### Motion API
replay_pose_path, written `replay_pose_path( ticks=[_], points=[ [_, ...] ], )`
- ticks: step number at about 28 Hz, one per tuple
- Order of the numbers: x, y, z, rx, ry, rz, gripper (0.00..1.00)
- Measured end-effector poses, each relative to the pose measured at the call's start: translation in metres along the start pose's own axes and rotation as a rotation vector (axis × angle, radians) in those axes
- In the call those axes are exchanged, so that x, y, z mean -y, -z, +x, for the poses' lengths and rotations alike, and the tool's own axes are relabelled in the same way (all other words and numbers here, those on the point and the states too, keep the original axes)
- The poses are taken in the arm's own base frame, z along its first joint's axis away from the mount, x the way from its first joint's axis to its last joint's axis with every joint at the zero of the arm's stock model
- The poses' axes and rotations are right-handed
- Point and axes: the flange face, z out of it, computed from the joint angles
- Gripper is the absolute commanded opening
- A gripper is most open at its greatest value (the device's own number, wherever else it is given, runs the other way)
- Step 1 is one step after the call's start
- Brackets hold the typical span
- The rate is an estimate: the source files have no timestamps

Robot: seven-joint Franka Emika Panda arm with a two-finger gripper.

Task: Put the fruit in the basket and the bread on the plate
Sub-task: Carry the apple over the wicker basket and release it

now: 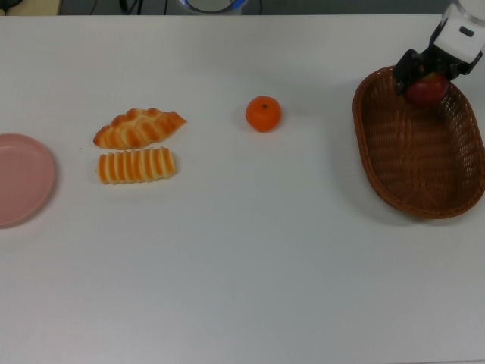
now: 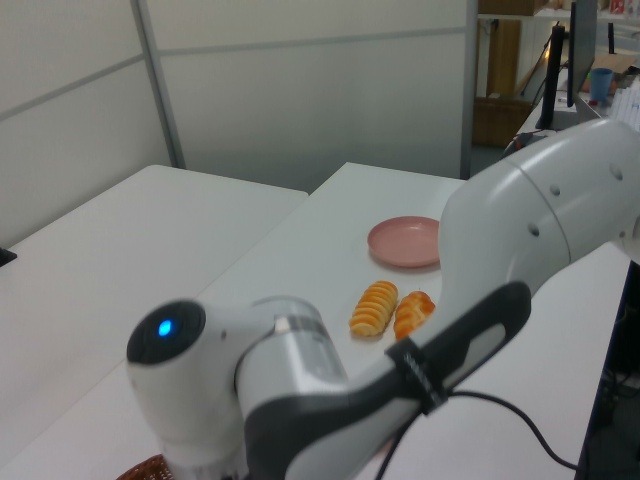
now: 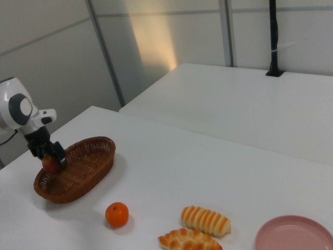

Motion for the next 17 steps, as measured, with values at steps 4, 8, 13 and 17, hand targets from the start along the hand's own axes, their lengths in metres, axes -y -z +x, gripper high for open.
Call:
replay_pose_path(
  ticks=[4, 8, 13, 17],
  points=[
    [0.009, -0.007, -0.004, -0.003, -0.017, -0.020, 1.00],
    [0.008, -0.007, -0.003, -0.005, -0.030, -0.023, 1.00],
    [-0.015, -0.005, 0.006, 0.011, -0.120, -0.053, 1.00],
    [-0.058, 0.002, 0.023, 0.003, -0.236, -0.073, 1.00]
  ],
)
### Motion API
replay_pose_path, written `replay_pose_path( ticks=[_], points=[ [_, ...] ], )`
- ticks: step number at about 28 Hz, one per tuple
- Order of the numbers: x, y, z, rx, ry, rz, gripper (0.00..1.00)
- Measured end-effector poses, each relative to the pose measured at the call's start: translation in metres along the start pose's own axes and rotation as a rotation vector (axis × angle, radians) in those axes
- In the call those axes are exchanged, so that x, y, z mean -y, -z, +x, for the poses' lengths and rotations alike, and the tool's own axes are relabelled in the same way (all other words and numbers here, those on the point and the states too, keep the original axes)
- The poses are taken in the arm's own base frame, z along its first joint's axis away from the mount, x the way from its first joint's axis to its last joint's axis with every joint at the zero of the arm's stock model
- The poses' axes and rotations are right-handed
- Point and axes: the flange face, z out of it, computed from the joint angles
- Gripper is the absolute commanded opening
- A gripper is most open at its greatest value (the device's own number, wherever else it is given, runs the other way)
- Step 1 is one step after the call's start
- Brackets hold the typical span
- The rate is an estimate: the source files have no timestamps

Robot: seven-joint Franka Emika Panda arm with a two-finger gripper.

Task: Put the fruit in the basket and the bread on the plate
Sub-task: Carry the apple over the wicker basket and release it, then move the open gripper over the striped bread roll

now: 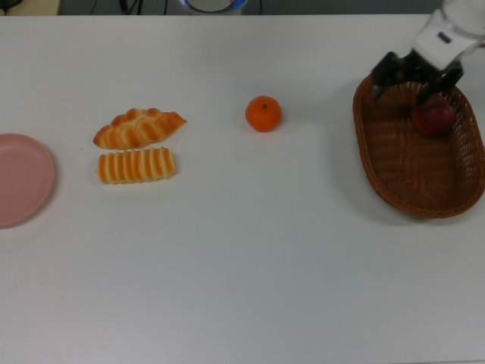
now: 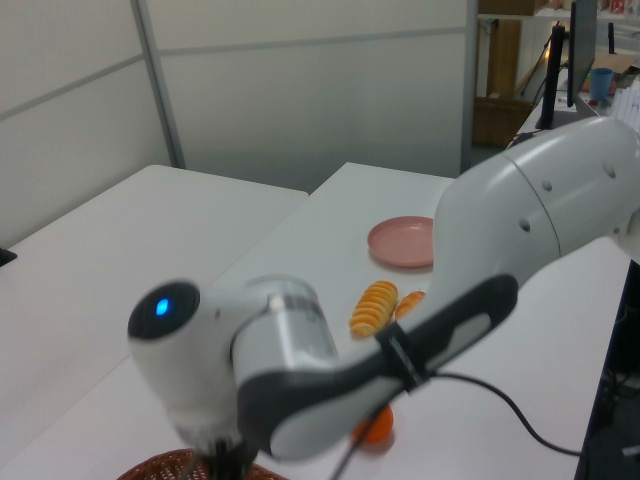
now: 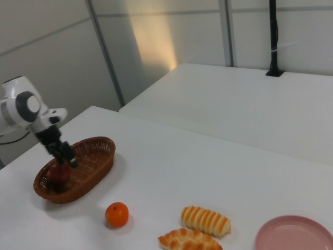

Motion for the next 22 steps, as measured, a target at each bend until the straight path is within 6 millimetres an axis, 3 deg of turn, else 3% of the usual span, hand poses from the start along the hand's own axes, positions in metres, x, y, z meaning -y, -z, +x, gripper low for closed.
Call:
replay_pose_path(
  ticks=[4, 6, 10, 11, 16, 22],
  points=[
    [-0.070, 0.003, 0.042, -0.010, -0.216, -0.016, 1.00],
    [-0.122, 0.000, 0.068, -0.009, -0.330, -0.025, 1.00],
    [-0.200, -0.012, 0.097, 0.028, -0.478, -0.013, 1.00],
    [-0.227, -0.018, 0.105, 0.045, -0.533, -0.004, 1.00],
    [-0.318, -0.037, 0.126, 0.069, -0.804, 0.023, 1.00],
    [-0.383, -0.066, 0.137, 0.024, -0.988, 0.066, 1.00]
  ],
)
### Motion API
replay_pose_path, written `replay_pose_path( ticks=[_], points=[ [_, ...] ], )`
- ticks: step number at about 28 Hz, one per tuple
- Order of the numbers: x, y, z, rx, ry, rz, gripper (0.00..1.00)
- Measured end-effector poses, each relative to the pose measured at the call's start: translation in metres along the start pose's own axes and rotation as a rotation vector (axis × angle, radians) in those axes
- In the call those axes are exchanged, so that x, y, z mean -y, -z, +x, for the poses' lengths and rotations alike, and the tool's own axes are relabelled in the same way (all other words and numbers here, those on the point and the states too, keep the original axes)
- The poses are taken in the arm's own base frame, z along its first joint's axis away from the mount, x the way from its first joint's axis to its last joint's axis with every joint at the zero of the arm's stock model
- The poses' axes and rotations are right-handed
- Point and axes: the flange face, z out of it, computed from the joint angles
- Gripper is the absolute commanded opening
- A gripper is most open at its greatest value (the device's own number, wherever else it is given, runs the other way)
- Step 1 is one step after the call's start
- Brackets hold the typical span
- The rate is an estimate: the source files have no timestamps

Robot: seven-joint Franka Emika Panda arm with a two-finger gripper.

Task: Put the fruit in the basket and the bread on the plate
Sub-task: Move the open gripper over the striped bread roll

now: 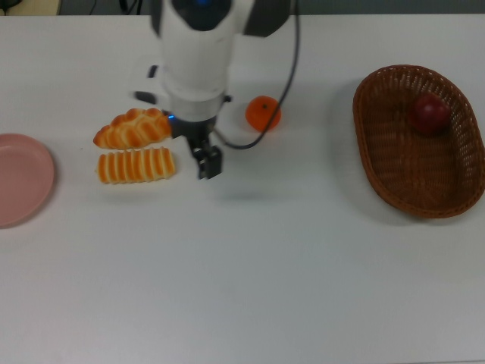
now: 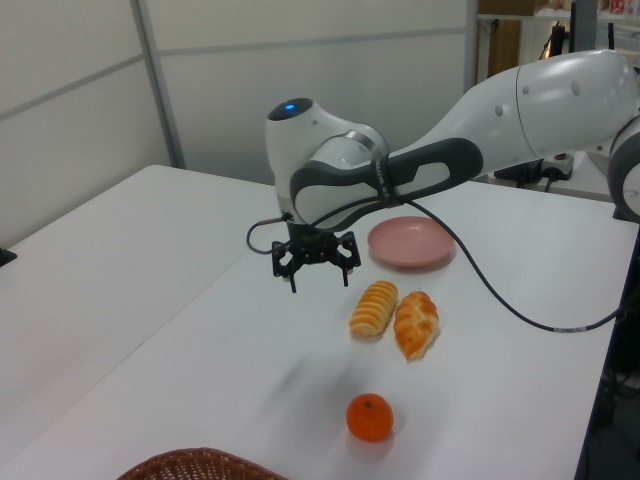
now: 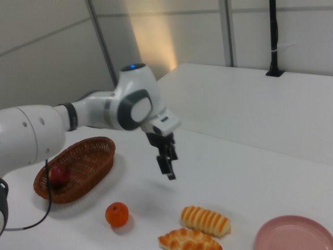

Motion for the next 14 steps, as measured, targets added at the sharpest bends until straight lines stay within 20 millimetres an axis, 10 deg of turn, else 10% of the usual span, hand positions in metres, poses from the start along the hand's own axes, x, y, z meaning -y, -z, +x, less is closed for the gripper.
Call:
replay_pose_path(
  ticks=[14],
  points=[
    [-0.043, -0.092, 0.078, 0.010, -0.164, 0.000, 1.00]
  ],
)
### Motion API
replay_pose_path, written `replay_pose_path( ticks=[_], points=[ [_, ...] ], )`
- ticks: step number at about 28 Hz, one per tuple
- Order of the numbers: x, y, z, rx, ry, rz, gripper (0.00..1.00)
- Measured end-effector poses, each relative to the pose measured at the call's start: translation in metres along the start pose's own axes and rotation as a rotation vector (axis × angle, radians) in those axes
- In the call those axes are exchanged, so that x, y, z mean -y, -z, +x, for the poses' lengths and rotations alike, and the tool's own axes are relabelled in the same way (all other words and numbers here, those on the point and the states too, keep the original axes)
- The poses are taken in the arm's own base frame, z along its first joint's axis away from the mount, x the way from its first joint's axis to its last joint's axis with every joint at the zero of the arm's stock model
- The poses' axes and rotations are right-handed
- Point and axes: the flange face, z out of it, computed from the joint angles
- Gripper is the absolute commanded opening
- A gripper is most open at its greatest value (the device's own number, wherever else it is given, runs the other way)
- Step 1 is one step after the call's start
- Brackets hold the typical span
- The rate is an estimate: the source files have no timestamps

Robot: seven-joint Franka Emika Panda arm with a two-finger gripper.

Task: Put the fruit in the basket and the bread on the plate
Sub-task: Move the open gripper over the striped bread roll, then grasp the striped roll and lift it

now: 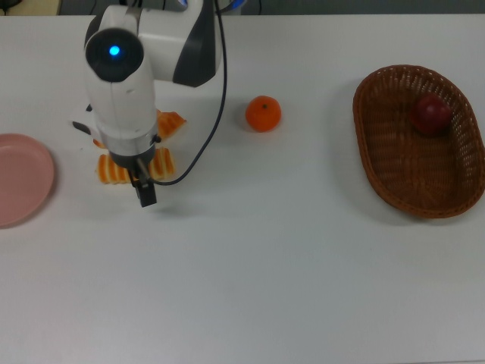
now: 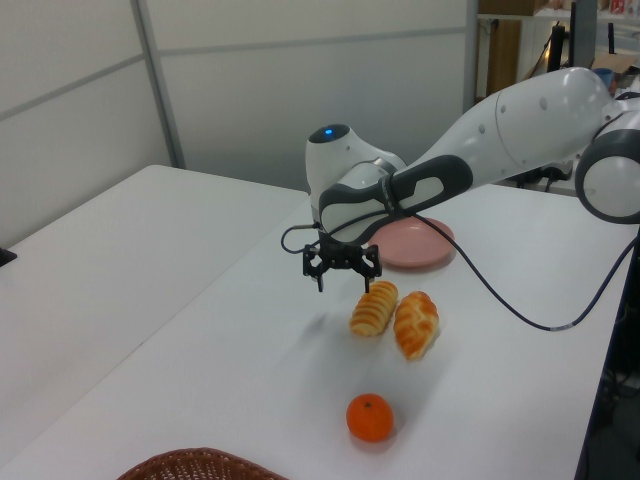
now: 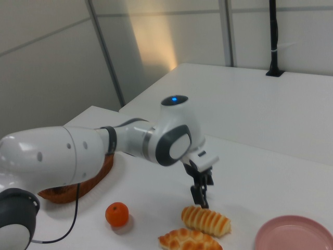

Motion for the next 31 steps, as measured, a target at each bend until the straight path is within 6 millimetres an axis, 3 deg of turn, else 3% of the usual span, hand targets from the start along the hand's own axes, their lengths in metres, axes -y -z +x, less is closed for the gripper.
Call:
replay_pose_path(
  ticks=[5, 10, 15, 24, 31],
  points=[
    [-0.012, -0.025, 0.006, 0.011, -0.013, -0.023, 1.00],
    [-0.023, -0.006, 0.002, 0.000, 0.006, -0.011, 1.00],
    [-0.050, 0.011, -0.011, 0.000, 0.044, -0.024, 1.00],
    [-0.069, 0.001, -0.012, 0.017, 0.040, -0.053, 1.00],
    [-0.065, -0.013, -0.008, 0.005, 0.042, -0.020, 1.00]
  ],
)
